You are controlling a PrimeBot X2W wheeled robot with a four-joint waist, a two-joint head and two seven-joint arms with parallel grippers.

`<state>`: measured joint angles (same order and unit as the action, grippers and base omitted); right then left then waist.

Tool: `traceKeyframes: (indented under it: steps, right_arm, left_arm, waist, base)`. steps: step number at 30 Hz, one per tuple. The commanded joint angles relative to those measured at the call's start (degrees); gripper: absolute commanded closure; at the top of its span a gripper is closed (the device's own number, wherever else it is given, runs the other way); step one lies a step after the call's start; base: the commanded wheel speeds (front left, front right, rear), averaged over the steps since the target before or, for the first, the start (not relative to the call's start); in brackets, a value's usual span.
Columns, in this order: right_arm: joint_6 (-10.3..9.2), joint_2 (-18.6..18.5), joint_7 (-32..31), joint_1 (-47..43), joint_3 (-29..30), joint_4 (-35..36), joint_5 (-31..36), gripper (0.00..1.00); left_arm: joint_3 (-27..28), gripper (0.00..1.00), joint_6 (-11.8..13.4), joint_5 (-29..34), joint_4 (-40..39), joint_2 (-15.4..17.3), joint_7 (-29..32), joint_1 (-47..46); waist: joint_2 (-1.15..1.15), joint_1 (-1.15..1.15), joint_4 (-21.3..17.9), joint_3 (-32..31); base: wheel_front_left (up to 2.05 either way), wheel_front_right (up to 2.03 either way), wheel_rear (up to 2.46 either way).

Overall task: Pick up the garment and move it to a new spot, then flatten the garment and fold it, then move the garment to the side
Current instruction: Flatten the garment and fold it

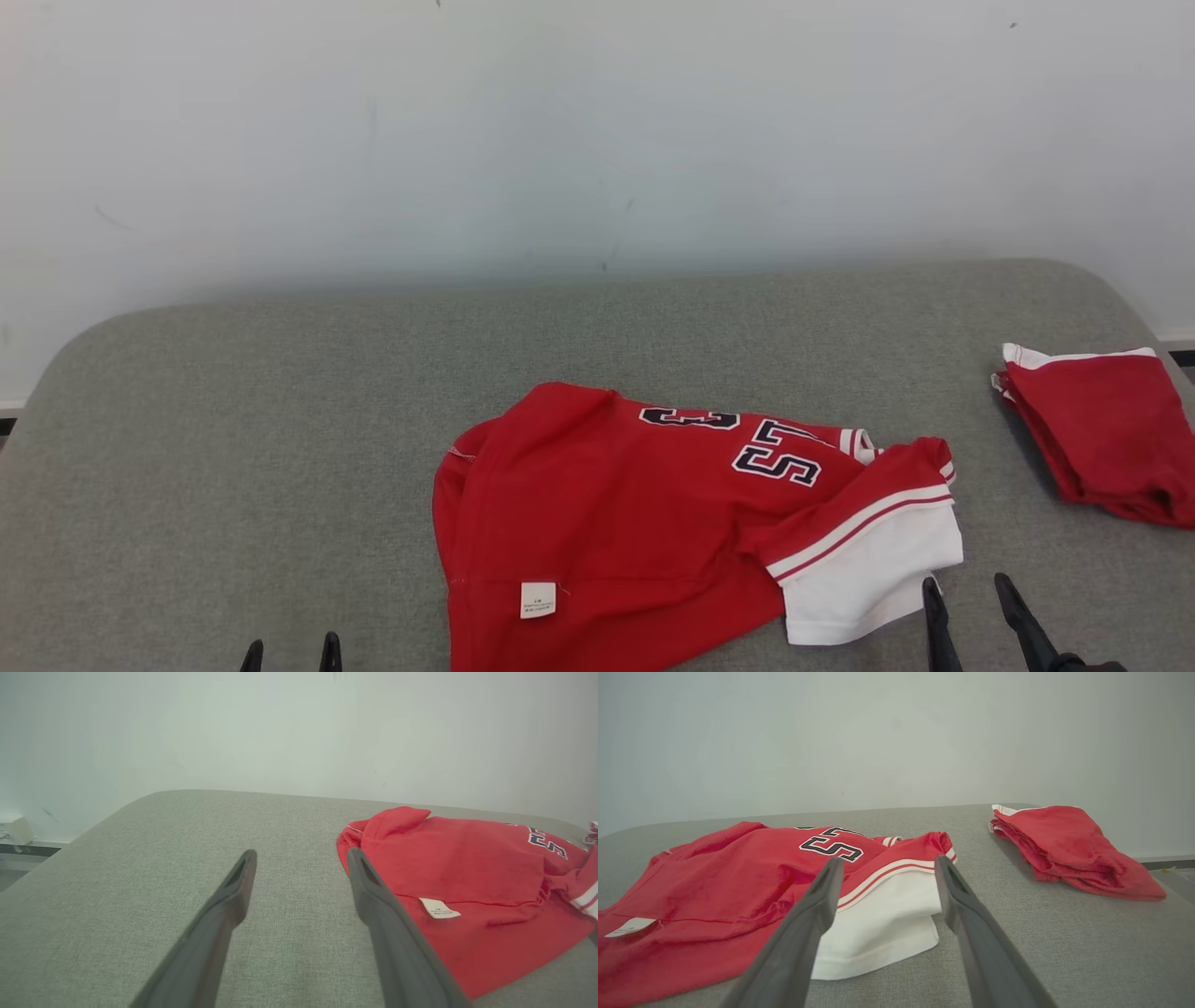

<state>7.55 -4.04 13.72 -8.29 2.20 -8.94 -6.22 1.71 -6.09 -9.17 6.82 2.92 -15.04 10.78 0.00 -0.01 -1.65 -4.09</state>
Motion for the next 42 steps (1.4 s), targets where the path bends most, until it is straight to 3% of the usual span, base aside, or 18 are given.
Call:
traceKeyframes:
  steps: [1,12,34,42]
  right_arm:
    - [-0.15,-0.42,0.37,-0.42,-0.30,-0.20,-0.09,0.00]
    - [-0.15,-0.27,0.28,-0.73,-2.35,-2.50,-1.26,0.00]
    - [-0.15,0.47,0.18,0.41,-1.56,-3.67,-1.38,0.00]
    - [-0.15,0.69,-1.49,1.02,-1.14,-4.17,-1.32,0.00]
  left_arm:
    - [0.44,0.00,-0.06,-0.09,0.33,-0.04,-0.19,-0.05]
    - [3.16,0.00,-0.35,-0.25,2.35,-0.06,-0.19,1.02]
    - [1.97,0.00,-0.94,0.49,3.44,-0.06,-0.19,-0.20]
    - [-3.32,0.00,-1.35,-0.61,8.81,0.44,-0.19,-4.68]
  waist:
    - [0.00,0.01,-0.15,-0.14]
    - [0.00,0.01,0.14,-0.54]
    - [0.00,0.01,0.38,0.57]
    - [0.00,0.01,0.49,1.25]
  base:
    - [0.00,0.00,0.00]
    - [0.00,0.00,0.00]
    - [0.00,0.00,0.00]
    - [0.00,0.00,0.00]
